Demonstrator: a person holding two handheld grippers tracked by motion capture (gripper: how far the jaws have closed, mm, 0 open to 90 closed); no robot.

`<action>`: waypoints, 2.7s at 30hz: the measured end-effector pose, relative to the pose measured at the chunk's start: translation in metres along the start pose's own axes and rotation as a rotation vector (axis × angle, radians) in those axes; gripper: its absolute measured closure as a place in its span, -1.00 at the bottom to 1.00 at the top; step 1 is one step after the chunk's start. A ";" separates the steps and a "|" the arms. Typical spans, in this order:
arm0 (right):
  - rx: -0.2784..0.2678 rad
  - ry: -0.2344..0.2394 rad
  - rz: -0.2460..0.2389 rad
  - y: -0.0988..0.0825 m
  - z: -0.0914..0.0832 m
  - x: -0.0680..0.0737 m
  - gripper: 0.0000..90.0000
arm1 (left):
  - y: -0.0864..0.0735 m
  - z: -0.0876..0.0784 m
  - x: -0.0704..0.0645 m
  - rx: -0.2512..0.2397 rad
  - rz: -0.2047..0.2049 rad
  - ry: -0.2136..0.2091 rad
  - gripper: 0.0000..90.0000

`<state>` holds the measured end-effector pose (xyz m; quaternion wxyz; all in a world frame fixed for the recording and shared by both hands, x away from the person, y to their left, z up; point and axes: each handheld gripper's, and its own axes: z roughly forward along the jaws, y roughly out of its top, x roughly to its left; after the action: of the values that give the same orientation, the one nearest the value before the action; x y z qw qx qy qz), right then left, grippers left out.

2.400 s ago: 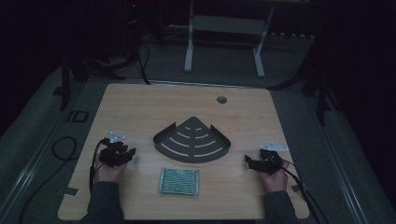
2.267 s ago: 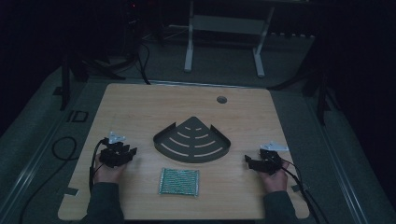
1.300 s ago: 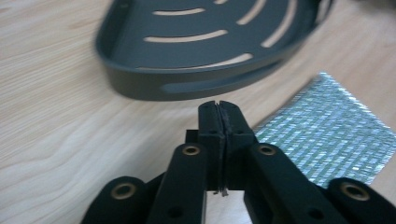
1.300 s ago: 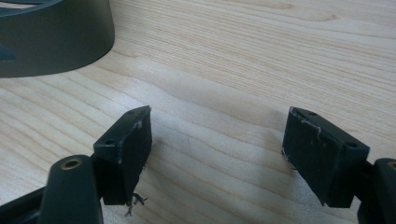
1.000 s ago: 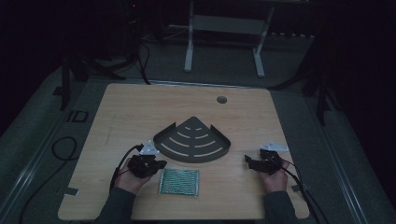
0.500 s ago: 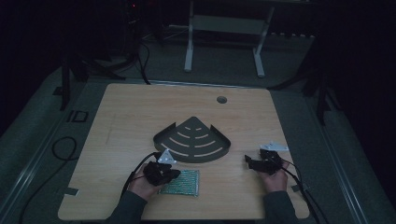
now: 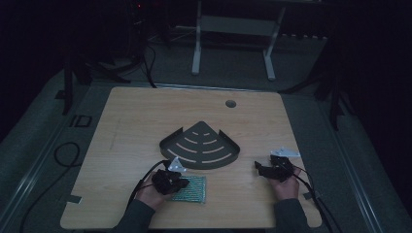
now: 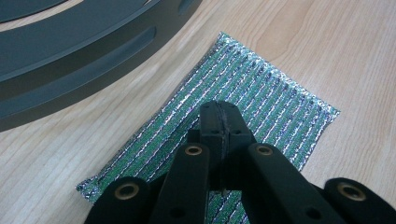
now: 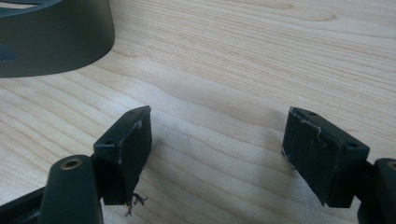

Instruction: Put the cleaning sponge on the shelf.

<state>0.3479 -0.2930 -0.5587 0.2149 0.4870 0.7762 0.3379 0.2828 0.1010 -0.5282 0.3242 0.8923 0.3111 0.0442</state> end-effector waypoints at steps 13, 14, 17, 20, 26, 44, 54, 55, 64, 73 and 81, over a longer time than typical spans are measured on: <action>0.000 0.000 0.000 0.000 0.000 0.000 -0.48 | -0.013 -0.015 0.014 0.017 -0.052 0.082 1.00; 0.000 0.000 0.000 0.000 0.000 0.000 -0.48 | -0.014 -0.016 0.015 0.015 -0.060 0.089 1.00; 0.000 0.000 -0.001 0.000 0.000 0.000 -0.48 | -0.019 -0.022 0.020 0.022 -0.078 0.110 1.00; 0.000 0.000 -0.001 0.000 0.000 0.000 -0.48 | -0.024 -0.027 0.026 0.025 -0.100 0.128 1.00; 0.000 0.000 -0.001 0.000 0.000 0.000 -0.48 | -0.034 -0.036 0.040 0.024 -0.145 0.158 1.00; 0.001 -0.001 0.000 0.001 0.001 0.000 -0.48 | -0.064 -0.067 0.081 0.016 -0.322 0.317 1.00; 0.001 -0.001 0.000 0.001 0.001 0.000 -0.48 | -0.068 -0.075 0.076 0.021 -0.356 0.293 0.85; 0.001 -0.001 0.000 0.001 0.001 0.000 -0.48 | -0.067 -0.074 0.073 0.017 -0.338 0.283 0.83; 0.000 -0.001 0.001 0.001 0.001 0.000 -0.48 | -0.050 -0.056 0.058 0.062 -0.225 0.224 1.00; 0.000 -0.001 0.000 0.001 0.001 0.000 -0.48 | -0.038 -0.046 0.066 0.040 -0.231 0.234 1.00; 0.000 -0.001 0.000 0.001 0.001 0.000 -0.48 | -0.036 -0.045 0.070 0.030 -0.229 0.220 1.00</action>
<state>0.3497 -0.2926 -0.5587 0.2151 0.4872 0.7761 0.3377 0.3076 0.1888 -0.5232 0.2778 0.8455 0.4451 0.0996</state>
